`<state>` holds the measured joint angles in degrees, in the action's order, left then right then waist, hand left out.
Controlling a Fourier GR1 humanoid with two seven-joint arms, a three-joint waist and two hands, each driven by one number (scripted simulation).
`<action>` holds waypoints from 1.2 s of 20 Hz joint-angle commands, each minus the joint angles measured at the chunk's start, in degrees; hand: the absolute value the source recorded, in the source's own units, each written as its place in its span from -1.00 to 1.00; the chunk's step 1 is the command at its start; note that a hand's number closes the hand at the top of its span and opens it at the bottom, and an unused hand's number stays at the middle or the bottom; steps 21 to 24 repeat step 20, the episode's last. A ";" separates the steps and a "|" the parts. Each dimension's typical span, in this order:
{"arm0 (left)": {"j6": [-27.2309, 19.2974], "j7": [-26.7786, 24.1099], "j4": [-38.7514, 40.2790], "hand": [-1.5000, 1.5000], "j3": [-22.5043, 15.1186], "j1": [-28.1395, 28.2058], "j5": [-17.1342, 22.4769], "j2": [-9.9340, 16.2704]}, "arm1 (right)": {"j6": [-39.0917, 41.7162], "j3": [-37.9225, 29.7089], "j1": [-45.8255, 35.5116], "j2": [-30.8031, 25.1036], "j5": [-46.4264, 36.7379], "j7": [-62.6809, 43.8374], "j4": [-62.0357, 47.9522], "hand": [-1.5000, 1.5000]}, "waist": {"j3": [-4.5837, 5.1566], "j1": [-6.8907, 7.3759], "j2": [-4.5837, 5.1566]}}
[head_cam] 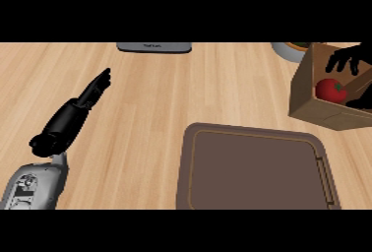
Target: Pick the tomato from the tray and place it in the cardboard box
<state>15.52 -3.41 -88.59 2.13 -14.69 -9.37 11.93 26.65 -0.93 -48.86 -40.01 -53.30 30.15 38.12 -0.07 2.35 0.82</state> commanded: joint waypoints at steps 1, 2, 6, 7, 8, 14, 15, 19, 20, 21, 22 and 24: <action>-0.35 -0.66 1.54 0.00 -0.13 -0.59 -0.53 -0.48 | -1.60 0.54 -1.76 -0.15 -0.43 10.57 -8.05 -1.00 | -0.03 -0.23 0.06; 0.44 0.42 -0.58 0.00 0.09 0.66 0.24 0.01 | 1.26 0.09 -4.83 -1.33 0.09 12.11 -9.02 -1.00 | -0.02 0.17 -0.05; -0.32 -0.67 0.63 0.00 0.48 0.29 -0.47 0.15 | 1.88 -8.83 -4.65 0.83 10.49 16.23 -9.79 -1.00 | -0.08 -0.84 -0.24; 0.20 -1.09 0.79 0.00 0.33 0.95 -0.03 0.05 | 3.34 -11.69 -5.61 3.45 14.30 15.40 -10.35 -1.00 | -0.09 -0.76 -0.34; -0.62 -1.92 1.04 0.00 1.28 1.56 -0.05 0.19 | 4.77 -16.03 -5.49 4.76 18.99 14.19 -12.50 -1.00 | -0.16 -0.75 -0.28; -0.65 -2.67 1.61 0.00 0.72 1.70 -0.88 0.21 | 11.59 -29.39 -10.75 3.13 32.48 -0.24 -23.33 -1.00 | -0.01 -0.60 0.06; -0.12 -1.74 0.08 0.00 -0.40 1.73 -0.71 -0.39 | 10.91 -30.55 -11.42 2.12 33.28 -2.26 -25.03 -1.00 | -0.08 0.17 0.19; 0.32 -0.02 -0.99 0.00 0.02 0.53 0.15 -0.34 | 9.20 -33.97 -12.20 -1.33 36.22 -5.03 -27.97 -1.00 | -0.12 0.54 0.40; -0.09 -2.13 0.32 0.00 -0.74 0.10 -1.11 -0.47 | 10.84 -33.86 -11.26 -3.43 35.99 -3.89 -28.19 -1.00 | -0.17 0.80 0.87; -0.09 -2.13 0.32 0.00 -0.74 0.10 -1.11 -0.47 | 10.84 -33.86 -11.26 -3.43 35.99 -3.89 -28.19 -1.00 | -0.17 0.80 0.87; -0.09 -2.13 0.32 0.00 -0.74 0.10 -1.11 -0.47 | 10.84 -33.86 -11.26 -3.43 35.99 -3.89 -28.19 -1.00 | -0.17 0.80 0.87; -0.09 -2.13 0.32 0.00 -0.74 0.10 -1.11 -0.47 | 10.84 -33.86 -11.26 -3.43 35.99 -3.89 -28.19 -1.00 | -0.17 0.80 0.87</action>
